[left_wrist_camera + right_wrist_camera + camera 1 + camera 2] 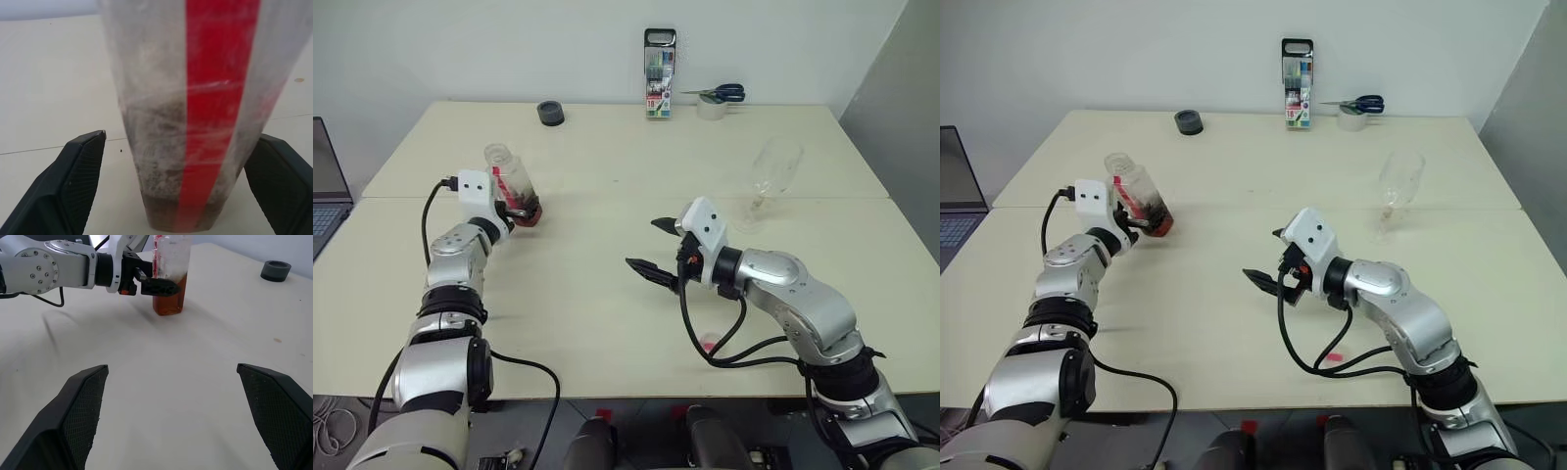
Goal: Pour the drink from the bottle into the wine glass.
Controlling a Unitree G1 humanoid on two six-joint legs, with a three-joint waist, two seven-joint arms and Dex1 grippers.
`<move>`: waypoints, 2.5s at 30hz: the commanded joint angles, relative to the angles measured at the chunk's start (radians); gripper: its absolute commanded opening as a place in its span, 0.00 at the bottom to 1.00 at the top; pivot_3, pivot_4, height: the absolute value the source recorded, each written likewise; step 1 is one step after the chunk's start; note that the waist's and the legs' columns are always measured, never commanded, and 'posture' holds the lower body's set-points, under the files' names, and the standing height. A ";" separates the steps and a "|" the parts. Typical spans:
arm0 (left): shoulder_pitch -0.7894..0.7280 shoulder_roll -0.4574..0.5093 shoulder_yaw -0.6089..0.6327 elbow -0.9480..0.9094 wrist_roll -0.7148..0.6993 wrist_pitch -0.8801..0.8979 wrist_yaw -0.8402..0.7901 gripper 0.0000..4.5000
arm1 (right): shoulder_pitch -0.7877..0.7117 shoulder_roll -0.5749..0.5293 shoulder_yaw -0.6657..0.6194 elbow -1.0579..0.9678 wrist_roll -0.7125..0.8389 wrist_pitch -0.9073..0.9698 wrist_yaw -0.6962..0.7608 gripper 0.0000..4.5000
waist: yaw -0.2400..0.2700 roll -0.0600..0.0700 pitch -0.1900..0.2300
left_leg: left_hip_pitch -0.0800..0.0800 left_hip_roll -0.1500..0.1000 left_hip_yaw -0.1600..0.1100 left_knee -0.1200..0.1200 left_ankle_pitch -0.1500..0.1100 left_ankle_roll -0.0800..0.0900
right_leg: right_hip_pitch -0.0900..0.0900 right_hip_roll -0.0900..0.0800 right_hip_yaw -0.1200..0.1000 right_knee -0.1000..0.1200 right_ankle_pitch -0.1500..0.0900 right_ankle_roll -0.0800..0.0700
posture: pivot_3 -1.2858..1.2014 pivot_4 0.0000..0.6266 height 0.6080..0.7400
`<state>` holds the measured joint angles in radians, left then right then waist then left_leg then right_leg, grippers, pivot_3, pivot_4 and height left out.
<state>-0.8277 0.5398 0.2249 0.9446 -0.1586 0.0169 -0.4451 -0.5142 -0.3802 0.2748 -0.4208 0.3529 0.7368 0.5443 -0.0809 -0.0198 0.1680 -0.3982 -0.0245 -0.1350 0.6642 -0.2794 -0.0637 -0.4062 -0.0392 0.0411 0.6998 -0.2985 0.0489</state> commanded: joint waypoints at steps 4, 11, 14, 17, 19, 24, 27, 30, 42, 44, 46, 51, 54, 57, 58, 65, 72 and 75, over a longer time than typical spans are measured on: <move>0.079 0.005 0.002 -0.132 0.008 -0.032 0.016 0.99 | 0.092 -0.043 -0.032 -0.086 -0.004 -0.012 0.002 1.00 | 0.000 0.000 0.000 | 0.000 0.000 0.000 -0.001 0.000 0.000 | 0.000 0.000 0.000 0.000 0.000 0.000 | 0.52 0.24 1.00; 0.208 0.009 0.004 -0.297 -0.006 -0.028 -0.002 0.99 | 0.310 -0.073 -0.104 -0.110 -0.065 -0.114 -0.064 1.00 | 0.004 -0.001 0.000 | 0.000 0.000 0.000 0.000 0.000 0.000 | 0.000 0.000 0.000 0.000 0.000 0.000 | 0.52 0.24 1.00; 0.314 0.025 -0.006 -0.443 -0.011 -0.039 -0.058 0.99 | 0.402 -0.036 -0.171 -0.113 -0.069 -0.137 -0.127 1.00 | 0.008 -0.001 -0.001 | 0.000 0.000 0.001 -0.001 0.000 0.000 | 0.001 0.000 0.001 -0.001 0.000 0.000 | 0.52 0.24 1.00; 0.428 0.039 -0.021 -0.608 -0.049 0.011 -0.160 0.99 | 0.461 0.021 -0.226 -0.126 -0.052 -0.131 -0.186 1.00 | 0.008 -0.001 -0.001 | 0.001 0.002 0.002 -0.002 0.000 0.000 | 0.000 0.000 0.002 -0.001 0.000 0.000 | 0.52 0.24 1.00; 0.478 0.047 -0.028 -0.688 -0.080 0.054 -0.214 0.99 | 0.472 0.058 -0.252 -0.116 -0.065 -0.144 -0.231 1.00 | 0.012 -0.001 -0.001 | 0.001 0.002 0.002 -0.002 0.000 0.000 | 0.001 0.000 0.002 0.000 0.000 0.000 | 0.52 0.24 1.00; 0.529 0.081 -0.095 -0.859 -0.154 0.163 -0.388 0.99 | 0.390 0.133 -0.307 0.024 -0.168 -0.234 -0.381 1.00 | 0.024 0.000 -0.001 | 0.002 0.002 0.003 -0.001 -0.002 0.003 | 0.002 0.001 0.002 -0.001 0.000 0.000 | 0.52 0.24 1.00; 0.522 0.100 -0.138 -0.950 -0.211 0.244 -0.482 0.99 | 0.314 0.165 -0.344 0.148 -0.187 -0.301 -0.422 1.00 | 0.026 0.000 -0.001 | 0.003 0.001 0.004 -0.001 -0.002 0.003 | 0.003 0.001 0.002 -0.001 0.000 0.000 | 0.52 0.24 1.00; 0.499 0.118 -0.165 -1.009 -0.255 0.308 -0.550 0.99 | 0.222 0.185 -0.387 0.297 -0.196 -0.372 -0.456 1.00 | 0.024 0.000 0.000 | 0.003 0.002 0.005 -0.002 -0.002 0.003 | 0.002 0.001 0.002 -0.001 0.000 0.000 | 0.52 0.24 1.00; 0.415 0.119 -0.196 -1.013 -0.256 0.334 -0.598 0.99 | -0.119 0.175 -0.457 0.866 -0.205 -0.623 -0.454 1.00 | 0.005 0.001 0.000 | 0.004 0.002 0.011 -0.002 -0.002 0.003 | 0.002 0.002 0.004 0.000 0.000 0.000 | 0.52 0.24 1.00; 0.409 0.118 -0.198 -1.010 -0.254 0.333 -0.598 0.99 | -0.163 0.170 -0.466 0.953 -0.213 -0.672 -0.458 1.00 | 0.001 0.001 0.000 | 0.004 0.002 0.012 -0.002 -0.002 0.003 | 0.002 0.002 0.004 0.000 0.000 0.000 | 0.52 0.24 1.00; 0.403 0.119 -0.198 -1.009 -0.255 0.336 -0.599 1.00 | -0.198 0.166 -0.478 1.028 -0.212 -0.716 -0.464 0.96 | -0.001 0.001 0.000 | 0.004 0.002 0.011 -0.002 -0.002 0.003 | 0.002 0.002 0.004 0.000 0.000 0.000 | 0.52 0.24 1.00; 0.400 0.123 -0.190 -1.008 -0.256 0.336 -0.599 1.00 | -0.239 0.158 -0.474 1.118 -0.214 -0.769 -0.449 0.63 | -0.005 0.001 0.000 | 0.004 0.002 0.012 -0.002 0.000 0.001 | 0.002 0.002 0.005 0.000 0.000 0.000 | 0.52 0.24 1.00; 0.400 0.121 -0.184 -1.005 -0.254 0.331 -0.589 1.00 | -0.245 0.158 -0.467 1.128 -0.209 -0.780 -0.428 0.40 | -0.005 0.001 0.000 | 0.004 0.002 0.012 -0.003 0.000 0.001 | 0.002 0.002 0.005 0.000 0.000 0.000 | 0.52 0.24 1.00; 0.403 0.115 -0.182 -1.011 -0.255 0.332 -0.577 1.00 | -0.242 0.158 -0.458 1.125 -0.210 -0.783 -0.403 0.15 | -0.005 0.001 0.000 | 0.004 0.002 0.011 -0.002 0.000 0.001 | 0.002 0.001 0.005 0.000 0.000 0.000 | 0.52 0.24 1.00; 0.406 0.115 -0.181 -1.014 -0.255 0.334 -0.573 1.00 | -0.240 0.158 -0.455 1.120 -0.211 -0.783 -0.398 0.07 | -0.005 0.001 0.000 | 0.004 0.002 0.011 -0.002 0.000 0.001 | 0.002 0.001 0.005 0.000 0.000 0.000 | 0.52 0.24 1.00; 0.463 0.125 -0.110 -1.077 -0.280 0.403 -0.464 1.00 | -0.196 0.219 -0.302 0.922 -0.236 -0.749 -0.242 0.03 | -0.017 0.002 0.001 | 0.004 0.003 0.011 -0.003 0.000 0.001 | 0.001 0.002 0.005 0.000 0.000 0.000 | 0.52 0.24 1.00; 0.550 0.171 -0.007 -1.184 -0.314 0.468 -0.403 1.00 | -0.231 0.383 -0.144 0.933 -0.245 -0.695 -0.095 0.03 | -0.025 0.003 0.001 | 0.004 0.003 0.005 -0.004 0.000 0.000 | 0.001 0.002 0.004 0.001 0.000 0.000 | 0.52 0.24 1.00; 0.586 0.182 0.022 -1.212 -0.316 0.476 -0.381 1.00 | -0.266 0.410 -0.132 1.016 -0.260 -0.723 -0.081 0.03 | -0.009 0.003 0.001 | 0.004 0.002 0.004 -0.003 0.000 0.000 | 0.001 0.001 0.004 0.000 0.000 0.000 | 0.52 0.24 1.00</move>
<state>-0.2527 0.7077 0.2123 -0.2300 -0.4622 0.4932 -0.8387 -0.7446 0.0332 0.1588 0.5961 0.0971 0.0466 0.4566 -0.0900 -0.0166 0.1693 -0.3941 -0.0223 -0.1315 0.6617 -0.2790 -0.0643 -0.4045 -0.0388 0.0449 0.6995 -0.2985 0.0487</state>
